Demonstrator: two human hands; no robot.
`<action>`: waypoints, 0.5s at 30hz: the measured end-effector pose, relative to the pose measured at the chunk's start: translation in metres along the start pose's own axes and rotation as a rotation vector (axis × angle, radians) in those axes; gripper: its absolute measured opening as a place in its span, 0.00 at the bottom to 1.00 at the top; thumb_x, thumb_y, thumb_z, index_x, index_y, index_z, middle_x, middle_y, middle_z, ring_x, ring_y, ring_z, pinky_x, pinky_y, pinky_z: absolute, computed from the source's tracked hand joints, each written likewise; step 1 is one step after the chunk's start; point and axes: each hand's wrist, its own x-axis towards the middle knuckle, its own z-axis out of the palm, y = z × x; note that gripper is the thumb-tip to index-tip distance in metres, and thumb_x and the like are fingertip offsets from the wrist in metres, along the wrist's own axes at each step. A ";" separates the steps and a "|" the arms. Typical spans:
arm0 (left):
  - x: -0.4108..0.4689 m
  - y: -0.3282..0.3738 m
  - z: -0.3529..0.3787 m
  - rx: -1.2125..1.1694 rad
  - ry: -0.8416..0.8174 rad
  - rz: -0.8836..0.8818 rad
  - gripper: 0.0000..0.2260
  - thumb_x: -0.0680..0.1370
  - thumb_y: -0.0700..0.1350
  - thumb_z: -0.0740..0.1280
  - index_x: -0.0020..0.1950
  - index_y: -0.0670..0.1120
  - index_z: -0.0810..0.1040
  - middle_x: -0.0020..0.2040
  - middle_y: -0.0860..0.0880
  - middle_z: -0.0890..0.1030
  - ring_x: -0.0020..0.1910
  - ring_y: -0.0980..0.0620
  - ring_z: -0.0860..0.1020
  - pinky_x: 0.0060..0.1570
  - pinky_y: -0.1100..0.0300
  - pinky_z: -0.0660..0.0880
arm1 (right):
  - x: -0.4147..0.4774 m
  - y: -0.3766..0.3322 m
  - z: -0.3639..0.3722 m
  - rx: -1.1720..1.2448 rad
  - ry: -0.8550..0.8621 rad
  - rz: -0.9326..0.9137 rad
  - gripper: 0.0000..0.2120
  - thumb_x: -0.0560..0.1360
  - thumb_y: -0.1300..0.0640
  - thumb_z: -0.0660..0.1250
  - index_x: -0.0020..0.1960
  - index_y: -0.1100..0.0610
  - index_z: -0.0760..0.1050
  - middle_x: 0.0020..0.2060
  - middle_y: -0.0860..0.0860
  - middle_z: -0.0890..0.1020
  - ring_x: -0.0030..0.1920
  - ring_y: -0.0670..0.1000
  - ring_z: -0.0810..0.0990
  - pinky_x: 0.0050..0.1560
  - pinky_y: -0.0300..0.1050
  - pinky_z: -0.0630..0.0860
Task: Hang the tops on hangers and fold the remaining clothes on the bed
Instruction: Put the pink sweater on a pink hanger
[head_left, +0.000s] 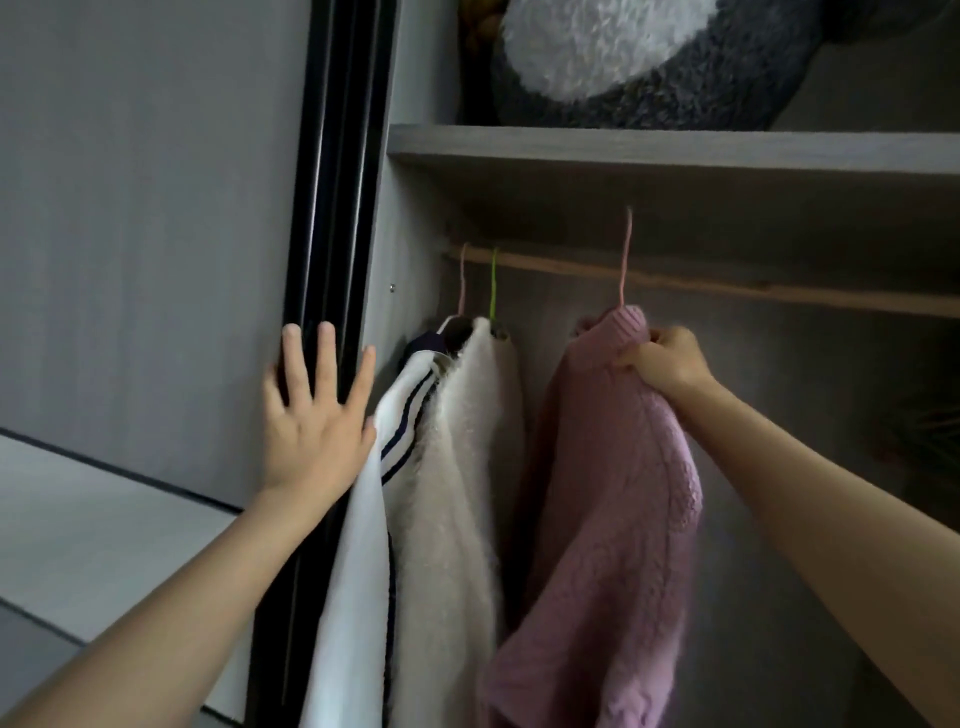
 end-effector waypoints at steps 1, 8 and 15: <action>0.001 0.000 0.000 0.019 0.013 0.001 0.34 0.70 0.50 0.71 0.73 0.46 0.62 0.73 0.34 0.57 0.73 0.31 0.45 0.61 0.36 0.62 | 0.016 0.001 0.013 -0.005 -0.009 -0.009 0.06 0.69 0.71 0.66 0.34 0.64 0.75 0.32 0.55 0.76 0.34 0.52 0.74 0.29 0.36 0.73; 0.000 -0.002 0.004 0.052 0.087 0.023 0.31 0.71 0.48 0.68 0.73 0.49 0.64 0.72 0.34 0.60 0.70 0.30 0.55 0.61 0.38 0.65 | 0.089 0.019 0.096 -0.059 0.002 -0.038 0.16 0.76 0.58 0.64 0.56 0.71 0.75 0.51 0.62 0.80 0.54 0.57 0.78 0.48 0.45 0.73; 0.000 -0.001 0.010 0.096 0.129 0.044 0.28 0.72 0.49 0.65 0.72 0.49 0.66 0.72 0.34 0.58 0.70 0.29 0.55 0.61 0.39 0.63 | 0.102 0.045 0.129 -0.187 -0.044 0.035 0.22 0.77 0.51 0.62 0.55 0.72 0.74 0.50 0.64 0.79 0.55 0.60 0.78 0.48 0.48 0.71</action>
